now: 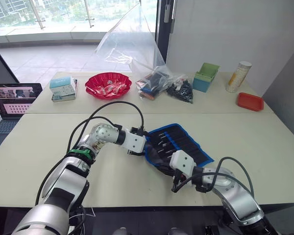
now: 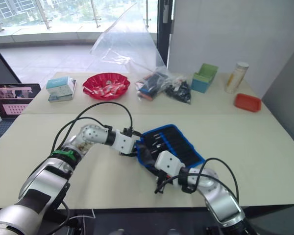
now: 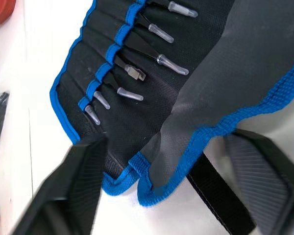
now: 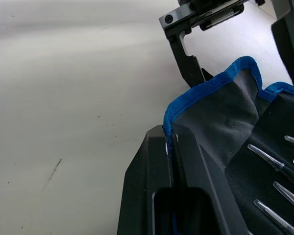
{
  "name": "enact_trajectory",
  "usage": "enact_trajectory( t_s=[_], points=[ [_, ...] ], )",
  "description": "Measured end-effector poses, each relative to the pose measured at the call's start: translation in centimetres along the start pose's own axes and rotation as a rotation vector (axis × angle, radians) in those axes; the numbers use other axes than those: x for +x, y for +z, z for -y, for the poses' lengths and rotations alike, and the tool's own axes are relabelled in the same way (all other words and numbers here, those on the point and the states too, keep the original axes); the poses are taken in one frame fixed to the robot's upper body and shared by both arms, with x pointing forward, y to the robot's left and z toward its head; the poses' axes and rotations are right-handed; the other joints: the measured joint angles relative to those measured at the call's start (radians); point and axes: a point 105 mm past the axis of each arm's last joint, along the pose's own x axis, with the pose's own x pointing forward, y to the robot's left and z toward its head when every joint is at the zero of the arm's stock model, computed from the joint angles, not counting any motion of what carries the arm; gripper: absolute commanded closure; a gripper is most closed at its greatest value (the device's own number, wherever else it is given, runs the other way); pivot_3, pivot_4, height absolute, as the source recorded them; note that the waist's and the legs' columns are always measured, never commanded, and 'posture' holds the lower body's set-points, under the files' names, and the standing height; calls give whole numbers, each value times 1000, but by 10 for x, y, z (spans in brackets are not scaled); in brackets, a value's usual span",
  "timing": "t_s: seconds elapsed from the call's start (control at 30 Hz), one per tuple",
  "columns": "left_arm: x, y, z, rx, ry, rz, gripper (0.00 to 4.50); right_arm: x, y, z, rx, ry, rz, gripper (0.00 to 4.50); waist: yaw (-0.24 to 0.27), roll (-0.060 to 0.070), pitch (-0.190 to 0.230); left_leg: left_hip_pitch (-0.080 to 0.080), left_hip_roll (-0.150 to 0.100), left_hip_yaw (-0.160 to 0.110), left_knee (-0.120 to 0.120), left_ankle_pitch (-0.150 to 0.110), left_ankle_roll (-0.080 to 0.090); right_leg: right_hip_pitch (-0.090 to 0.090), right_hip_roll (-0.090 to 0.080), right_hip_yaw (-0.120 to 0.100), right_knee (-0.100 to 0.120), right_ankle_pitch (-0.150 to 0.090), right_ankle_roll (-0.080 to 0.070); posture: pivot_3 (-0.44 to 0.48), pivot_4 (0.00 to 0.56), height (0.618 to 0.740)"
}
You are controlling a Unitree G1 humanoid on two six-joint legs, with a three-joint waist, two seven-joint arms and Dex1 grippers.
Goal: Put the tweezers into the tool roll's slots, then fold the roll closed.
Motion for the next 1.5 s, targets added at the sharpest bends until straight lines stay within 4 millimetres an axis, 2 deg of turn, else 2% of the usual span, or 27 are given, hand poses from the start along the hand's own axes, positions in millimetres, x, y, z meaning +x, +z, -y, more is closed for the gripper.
enact_trajectory(
  t_s=[0.27, 0.43, 0.57, 0.73, 1.03, 1.13, 1.27, 1.37, 1.5],
  points=[
    [-1, -8, 1, -51, -48, -39, 4461, -7, -4, 3, -54, -8, -55, 4500, -1, 0, 0, 0, 0, 0, 0, 0, 0, 0, 0, 0, 0, 0, 0, 0, 150, 740],
    [-10, -8, -1, -108, -61, -29, 4488, -8, -7, 15, -125, -26, -89, 4500, -7, 0, 0, 0, 0, 0, 0, 0, -1, 0, 0, 0, 0, 0, 0, 0, 150, 740],
    [-17, -10, 6, -125, -82, -36, 4488, -7, -15, 24, -161, -43, -114, 4500, -9, 0, 0, 0, 1, 0, -1, 3, -6, 0, 1, 0, 1, 0, 0, 0, 150, 740],
    [-41, -11, 43, -239, -85, -21, 4488, 1, -13, 40, -269, -39, -101, 4500, -34, 0, 0, 1, 3, 0, -1, 3, -6, 0, 2, 1, 1, 0, 0, 0, 150, 740],
    [-83, -6, 80, -402, -16, -116, 4488, 35, -1, 42, -436, 51, -22, 4500, -33, 1, 1, 1, 3, 1, -1, 3, -6, -1, 2, 2, 2, 0, 0, 0, 150, 740],
    [-86, 5, 91, -491, 6, -104, 4488, 41, 1, 44, -478, 61, -7, 4500, -27, 1, 1, 1, 3, 0, -1, 3, -5, -1, 1, 2, 2, 0, 0, 0, 150, 740],
    [-76, 24, 111, -647, 11, -55, 4488, 29, -15, 31, -428, 102, -13, 4500, -12, 1, 1, 1, 4, 0, -1, -1, 1, 0, 0, 2, 3, 0, 0, 0, 150, 740],
    [-73, 25, 113, -685, 30, -58, 4488, 11, -23, 17, -309, 129, 15, 4500, -2, 2, 1, 1, 3, 1, 0, -2, 4, 1, 0, 2, 2, 0, 0, 0, 150, 740],
    [-69, 26, 114, -760, 48, -36, 4488, -6, -26, 9, -245, 144, 30, 4500, 0, 2, 1, 3, 3, 1, 0, -3, 4, 2, 1, 3, -2, 0, 0, 0, 150, 740]
  ],
)
